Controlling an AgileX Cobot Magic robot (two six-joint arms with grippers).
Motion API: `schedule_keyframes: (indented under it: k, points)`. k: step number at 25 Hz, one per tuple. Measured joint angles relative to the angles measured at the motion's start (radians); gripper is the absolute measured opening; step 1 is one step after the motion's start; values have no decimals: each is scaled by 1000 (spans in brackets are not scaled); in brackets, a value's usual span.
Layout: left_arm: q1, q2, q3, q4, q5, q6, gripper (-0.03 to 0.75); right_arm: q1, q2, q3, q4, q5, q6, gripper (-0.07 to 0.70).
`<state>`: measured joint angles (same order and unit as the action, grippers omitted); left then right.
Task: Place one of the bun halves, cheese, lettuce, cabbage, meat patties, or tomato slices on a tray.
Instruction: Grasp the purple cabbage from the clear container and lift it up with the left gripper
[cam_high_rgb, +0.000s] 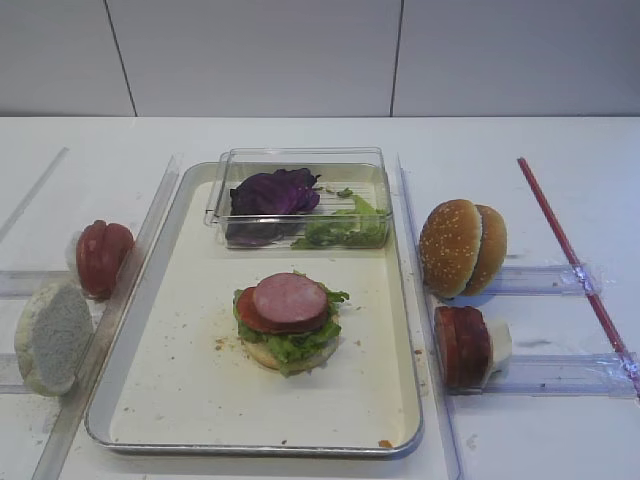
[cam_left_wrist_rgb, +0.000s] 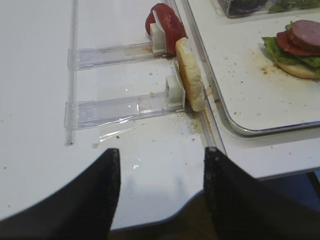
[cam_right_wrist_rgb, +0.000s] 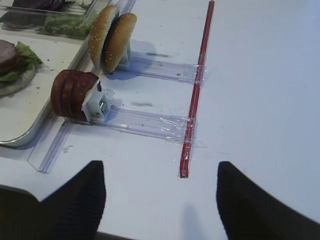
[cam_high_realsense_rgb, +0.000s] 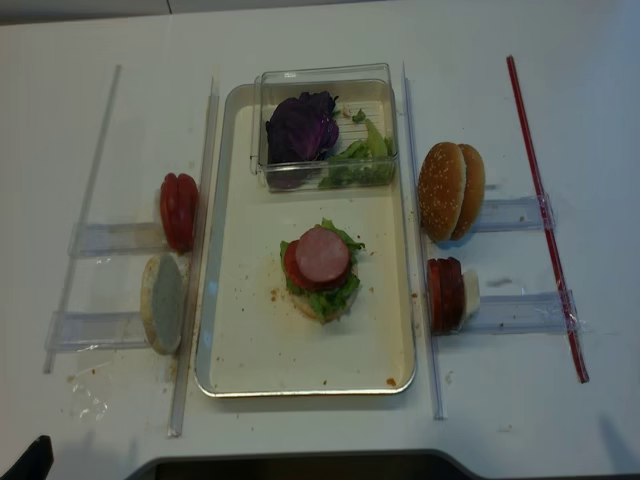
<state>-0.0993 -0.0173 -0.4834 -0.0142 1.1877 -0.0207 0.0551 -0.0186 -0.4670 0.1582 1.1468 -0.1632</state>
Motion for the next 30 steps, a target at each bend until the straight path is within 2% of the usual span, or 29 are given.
schedule_keyframes:
  k: [30]
  points:
    - [0,0,0,0,0,-21,358,0,0,0,0,0,4,502]
